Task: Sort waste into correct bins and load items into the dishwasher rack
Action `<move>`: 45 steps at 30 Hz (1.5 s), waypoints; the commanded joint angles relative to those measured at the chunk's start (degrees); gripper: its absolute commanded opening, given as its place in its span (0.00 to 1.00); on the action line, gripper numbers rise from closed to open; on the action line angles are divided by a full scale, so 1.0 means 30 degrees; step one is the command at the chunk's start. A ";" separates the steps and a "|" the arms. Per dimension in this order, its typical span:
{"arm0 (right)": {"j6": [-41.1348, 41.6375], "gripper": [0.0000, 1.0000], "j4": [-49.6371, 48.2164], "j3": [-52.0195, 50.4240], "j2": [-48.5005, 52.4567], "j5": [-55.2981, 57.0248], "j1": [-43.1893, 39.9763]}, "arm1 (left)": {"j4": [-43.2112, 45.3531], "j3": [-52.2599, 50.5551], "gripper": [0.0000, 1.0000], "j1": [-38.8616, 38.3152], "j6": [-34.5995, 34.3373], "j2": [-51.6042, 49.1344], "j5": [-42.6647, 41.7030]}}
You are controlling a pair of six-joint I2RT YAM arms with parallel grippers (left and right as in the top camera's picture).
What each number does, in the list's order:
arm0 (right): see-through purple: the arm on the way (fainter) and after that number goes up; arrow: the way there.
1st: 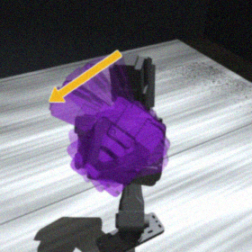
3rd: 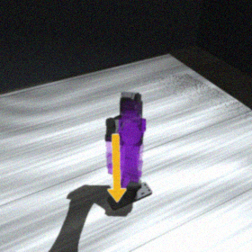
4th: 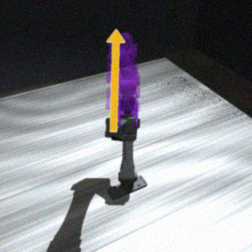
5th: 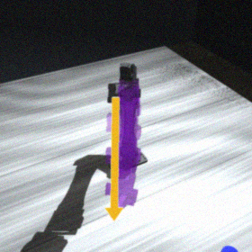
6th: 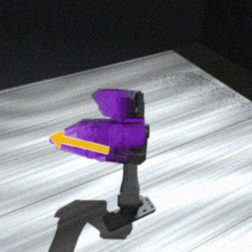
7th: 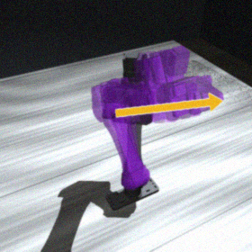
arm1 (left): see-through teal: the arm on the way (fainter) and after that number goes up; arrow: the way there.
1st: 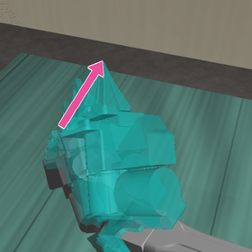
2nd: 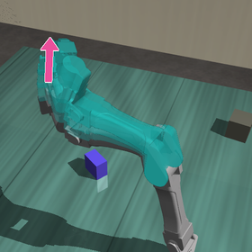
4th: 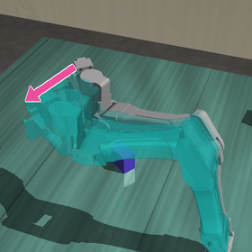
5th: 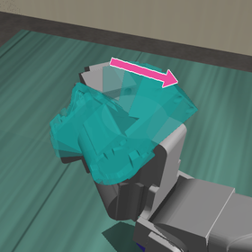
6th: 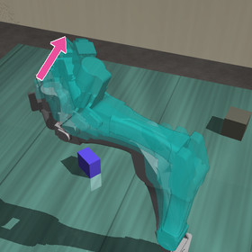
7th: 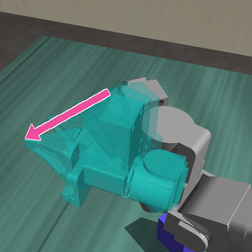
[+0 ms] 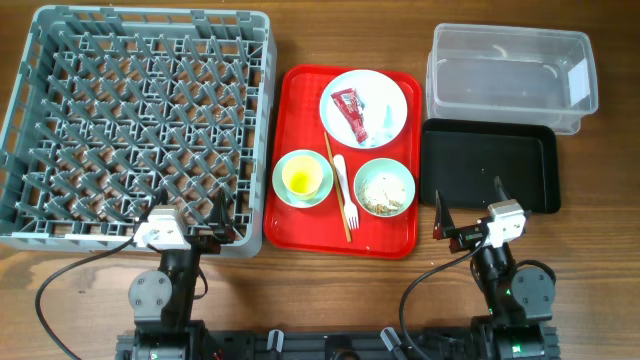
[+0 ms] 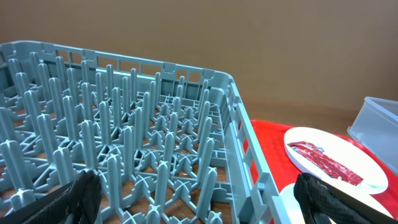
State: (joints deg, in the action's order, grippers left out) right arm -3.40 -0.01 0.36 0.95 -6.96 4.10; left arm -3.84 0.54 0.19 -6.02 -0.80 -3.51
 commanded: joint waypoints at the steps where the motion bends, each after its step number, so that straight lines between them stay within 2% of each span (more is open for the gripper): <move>1: -0.0328 1.00 -0.0109 -0.0022 0.0022 0.0342 0.0066 | -0.0102 -0.0073 1.00 0.0102 0.0437 0.0102 -0.0233; 38: -0.0299 1.00 -0.0117 -0.0022 0.0022 0.0313 0.0066 | -0.0131 -0.0073 1.00 0.0102 0.0350 0.0022 -0.0036; 41: 0.1435 1.00 -0.0204 -0.0022 0.0022 0.0189 0.0058 | 0.0000 -0.0073 1.00 0.0102 0.0262 -0.0124 -0.0022; 42: 0.2135 1.00 -0.0131 -0.0022 0.0022 0.0117 0.0058 | -0.0036 0.0007 1.00 0.0102 -0.0721 -0.0131 -0.0029; 45: 0.2208 1.00 0.0306 0.0299 0.0022 -0.0124 0.0066 | -0.1333 0.1129 1.00 0.0102 -0.0780 -0.0328 -0.0022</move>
State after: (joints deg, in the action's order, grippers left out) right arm 1.28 -0.01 0.36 0.95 -7.01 4.10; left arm -4.43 0.73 0.19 -7.16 -0.91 -3.46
